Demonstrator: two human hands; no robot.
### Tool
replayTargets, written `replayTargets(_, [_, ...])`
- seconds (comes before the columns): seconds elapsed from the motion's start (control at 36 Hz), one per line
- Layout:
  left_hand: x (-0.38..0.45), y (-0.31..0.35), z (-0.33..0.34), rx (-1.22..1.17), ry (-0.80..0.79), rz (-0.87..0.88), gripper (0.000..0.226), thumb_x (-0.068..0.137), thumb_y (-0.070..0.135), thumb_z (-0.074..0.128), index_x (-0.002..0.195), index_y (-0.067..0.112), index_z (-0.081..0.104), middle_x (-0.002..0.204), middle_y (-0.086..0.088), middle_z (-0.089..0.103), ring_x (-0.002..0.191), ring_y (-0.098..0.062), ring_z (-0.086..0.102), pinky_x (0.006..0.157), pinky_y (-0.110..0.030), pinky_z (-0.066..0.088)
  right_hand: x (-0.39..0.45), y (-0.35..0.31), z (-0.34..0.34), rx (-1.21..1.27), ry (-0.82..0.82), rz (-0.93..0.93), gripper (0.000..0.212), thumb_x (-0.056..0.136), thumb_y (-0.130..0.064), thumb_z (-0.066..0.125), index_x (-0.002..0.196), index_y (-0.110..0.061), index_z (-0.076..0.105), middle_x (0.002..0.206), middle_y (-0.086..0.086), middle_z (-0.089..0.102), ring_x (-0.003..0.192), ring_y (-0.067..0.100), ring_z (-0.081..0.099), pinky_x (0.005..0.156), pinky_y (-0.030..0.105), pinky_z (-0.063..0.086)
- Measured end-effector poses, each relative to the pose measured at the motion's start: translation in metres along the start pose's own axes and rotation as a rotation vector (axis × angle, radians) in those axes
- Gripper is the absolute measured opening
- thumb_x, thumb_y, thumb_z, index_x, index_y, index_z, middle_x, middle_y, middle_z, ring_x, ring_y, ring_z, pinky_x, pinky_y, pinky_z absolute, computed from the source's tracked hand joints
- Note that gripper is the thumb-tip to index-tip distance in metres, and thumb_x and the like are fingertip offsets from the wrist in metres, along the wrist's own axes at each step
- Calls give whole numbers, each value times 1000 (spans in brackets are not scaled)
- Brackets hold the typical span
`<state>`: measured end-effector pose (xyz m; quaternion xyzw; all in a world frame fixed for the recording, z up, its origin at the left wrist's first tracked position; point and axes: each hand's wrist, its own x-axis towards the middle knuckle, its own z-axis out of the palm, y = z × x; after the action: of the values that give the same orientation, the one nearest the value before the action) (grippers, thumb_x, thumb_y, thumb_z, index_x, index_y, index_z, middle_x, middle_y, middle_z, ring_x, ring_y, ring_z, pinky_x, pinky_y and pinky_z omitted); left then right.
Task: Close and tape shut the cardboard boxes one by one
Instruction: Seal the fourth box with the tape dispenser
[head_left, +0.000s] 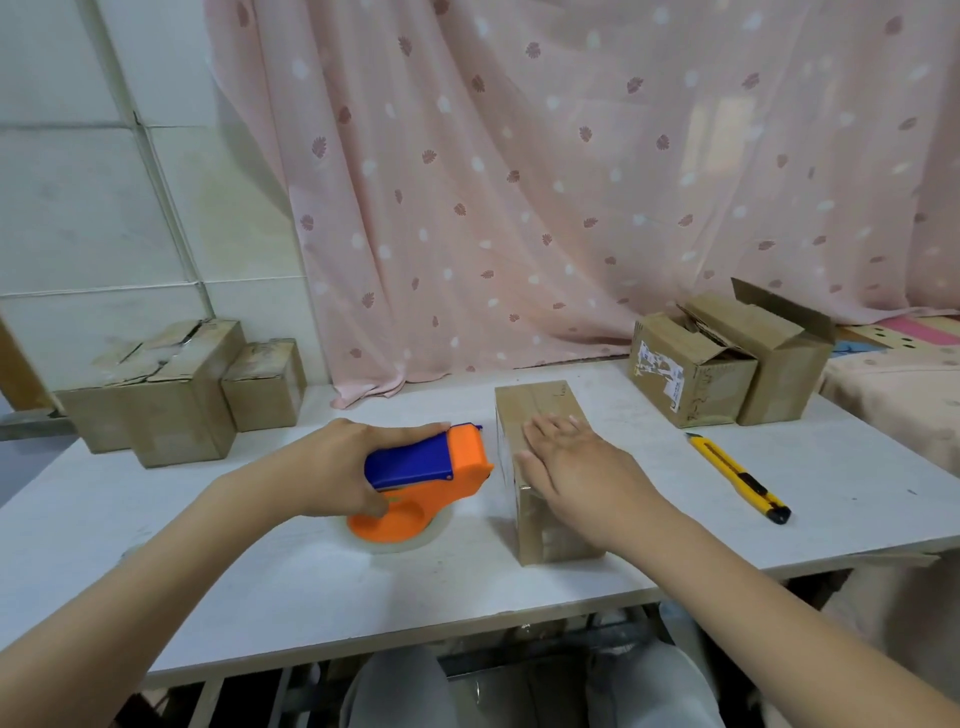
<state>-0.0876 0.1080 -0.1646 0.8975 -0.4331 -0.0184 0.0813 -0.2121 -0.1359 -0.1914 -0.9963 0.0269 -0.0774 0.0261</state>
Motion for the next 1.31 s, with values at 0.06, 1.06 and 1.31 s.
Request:
replayTargets(0.06, [-4, -2, -2, 11, 6, 4, 94, 78, 25, 68, 138, 74, 13, 74, 20, 50, 60, -5, 48, 53, -14, 37, 0, 0, 1, -1, 5, 9, 55, 109, -38, 16, 158, -13, 23, 165, 2, 22, 153, 16, 12, 120, 23, -1])
replayTargets(1.06, [-16, -3, -3, 46, 4, -28, 89, 78, 26, 65, 141, 69, 20, 68, 21, 46, 63, -4, 45, 53, -16, 30, 79, -27, -42, 147, -423, 562, 117, 83, -40, 70, 150, -4, -20, 110, 15, 64, 77, 29, 63, 57, 31, 47])
replayTargets(1.31, [-17, 2, 0, -19, 9, -41, 94, 77, 22, 69, 143, 67, 19, 71, 26, 51, 62, -3, 47, 52, -15, 32, 48, -1, -75, 414, -342, 506, 115, 85, -42, 75, 155, -5, -7, 102, 18, 67, 70, 29, 66, 66, 34, 57])
